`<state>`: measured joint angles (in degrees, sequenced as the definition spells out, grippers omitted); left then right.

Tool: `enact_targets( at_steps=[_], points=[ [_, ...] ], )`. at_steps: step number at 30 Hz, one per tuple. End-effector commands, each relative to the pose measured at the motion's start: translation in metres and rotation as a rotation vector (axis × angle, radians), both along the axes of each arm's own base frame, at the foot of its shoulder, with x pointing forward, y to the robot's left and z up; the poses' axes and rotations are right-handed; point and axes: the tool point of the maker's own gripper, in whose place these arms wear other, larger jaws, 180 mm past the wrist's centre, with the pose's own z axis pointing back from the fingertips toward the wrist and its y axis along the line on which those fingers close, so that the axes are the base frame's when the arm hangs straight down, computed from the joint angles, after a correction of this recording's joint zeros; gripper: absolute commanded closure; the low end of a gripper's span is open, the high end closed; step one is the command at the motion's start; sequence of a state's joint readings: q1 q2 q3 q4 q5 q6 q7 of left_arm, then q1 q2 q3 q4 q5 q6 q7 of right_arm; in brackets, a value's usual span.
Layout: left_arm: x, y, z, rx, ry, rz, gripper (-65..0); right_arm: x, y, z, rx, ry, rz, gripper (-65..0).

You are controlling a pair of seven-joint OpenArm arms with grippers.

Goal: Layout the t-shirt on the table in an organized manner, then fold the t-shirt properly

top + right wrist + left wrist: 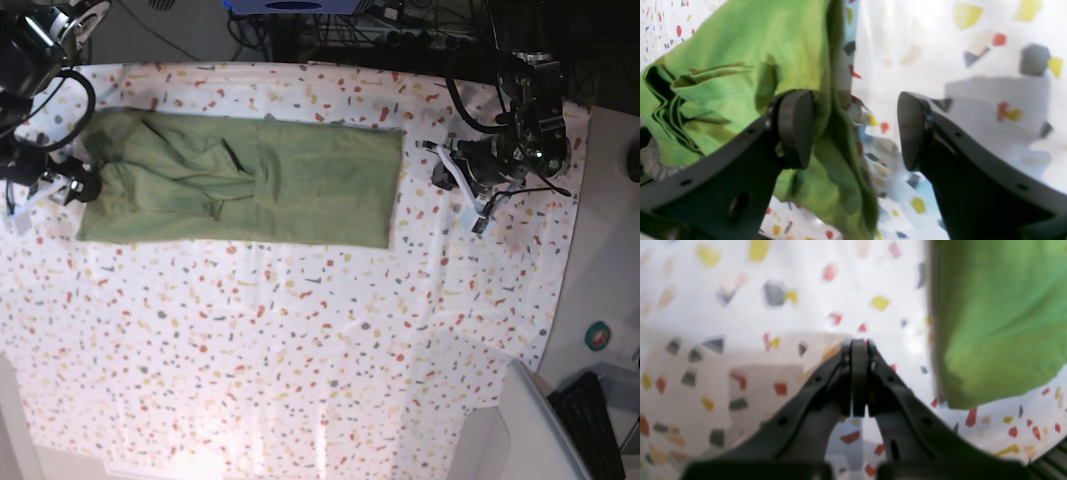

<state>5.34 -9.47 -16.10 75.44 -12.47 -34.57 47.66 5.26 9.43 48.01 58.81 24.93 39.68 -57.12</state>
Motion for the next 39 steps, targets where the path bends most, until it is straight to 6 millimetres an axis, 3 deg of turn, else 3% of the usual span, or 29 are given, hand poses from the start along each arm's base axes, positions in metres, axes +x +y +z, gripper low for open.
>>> enact_targets(
  at_steps=[1, 6, 16, 26, 39],
  points=[
    [0.000, 0.001, 0.001, 0.006, -0.002, -0.008, 0.0, 0.009, -0.002, 0.009, -0.005, -0.026, 0.008, -37.7],
    [-0.001, -0.003, -0.006, -0.023, -0.011, 0.006, 0.0, 0.003, 0.011, 0.004, 0.026, 0.010, 0.028, -37.7],
    [-0.005, -0.004, -0.011, -0.030, 0.004, 0.006, 0.0, -0.002, 0.019, 0.002, 0.046, 0.052, 0.058, -37.7],
    [-0.016, -0.063, -0.020, -0.067, 0.039, -0.158, 0.0, -0.005, 0.045, -0.003, 0.094, 0.084, 0.095, -37.7],
    [-0.021, -0.073, -0.021, -0.084, 0.047, -0.166, 0.0, -0.001, 0.047, -0.001, 0.100, 0.085, 0.104, -37.5]
  ],
)
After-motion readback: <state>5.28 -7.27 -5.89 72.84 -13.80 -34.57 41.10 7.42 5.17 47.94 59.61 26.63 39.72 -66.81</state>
